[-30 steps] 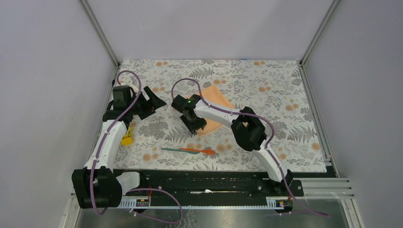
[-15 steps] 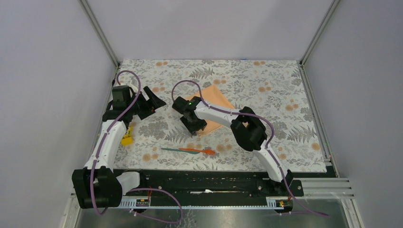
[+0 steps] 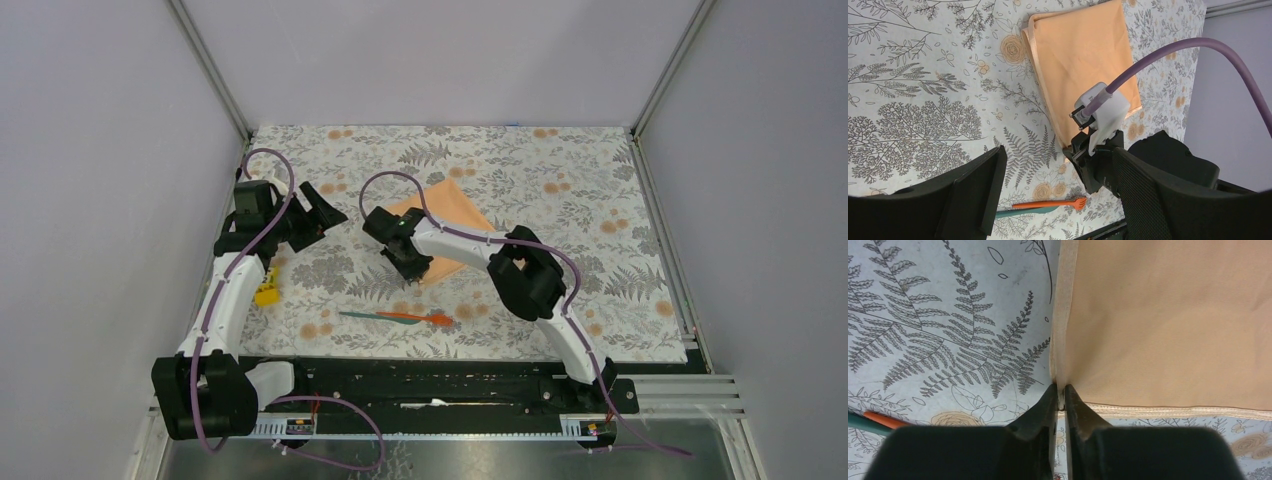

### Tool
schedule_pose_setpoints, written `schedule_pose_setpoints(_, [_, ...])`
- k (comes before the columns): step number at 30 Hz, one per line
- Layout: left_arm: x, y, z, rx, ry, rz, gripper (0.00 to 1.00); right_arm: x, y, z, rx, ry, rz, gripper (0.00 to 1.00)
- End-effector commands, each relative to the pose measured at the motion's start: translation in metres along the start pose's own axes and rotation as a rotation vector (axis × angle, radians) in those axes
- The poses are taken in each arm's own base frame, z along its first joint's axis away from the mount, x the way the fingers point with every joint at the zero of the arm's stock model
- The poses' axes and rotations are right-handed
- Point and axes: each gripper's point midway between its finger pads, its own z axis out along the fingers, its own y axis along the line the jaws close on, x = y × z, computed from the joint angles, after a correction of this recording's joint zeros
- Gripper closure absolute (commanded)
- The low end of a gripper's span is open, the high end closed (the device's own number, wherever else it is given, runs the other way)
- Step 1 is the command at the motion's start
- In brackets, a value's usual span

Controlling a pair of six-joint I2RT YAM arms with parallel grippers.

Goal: Fold the napkin into a case and place the utensils inside
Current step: Pick up the lower triangle-folded napkin from the center of the board.

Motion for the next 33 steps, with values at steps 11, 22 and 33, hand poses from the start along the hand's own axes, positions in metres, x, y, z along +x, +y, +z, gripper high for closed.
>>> schedule_pose_setpoints(11, [-0.004, -0.008, -0.004, 0.052, -0.021, 0.015, 0.16, 0.005, -0.002, 0.015, -0.108, 0.012, 0.008, 1.0])
schedule_pose_setpoints(22, [0.009, -0.007, 0.009, 0.112, 0.028, -0.049, 0.16, 0.002, -0.006, -0.016, -0.135, 0.022, 0.034, 0.59])
schedule_pose_setpoints(33, [0.009, -0.004, 0.01, 0.106, 0.02, -0.037, 0.16, -0.005, -0.012, -0.019, -0.061, 0.084, 0.051, 0.36])
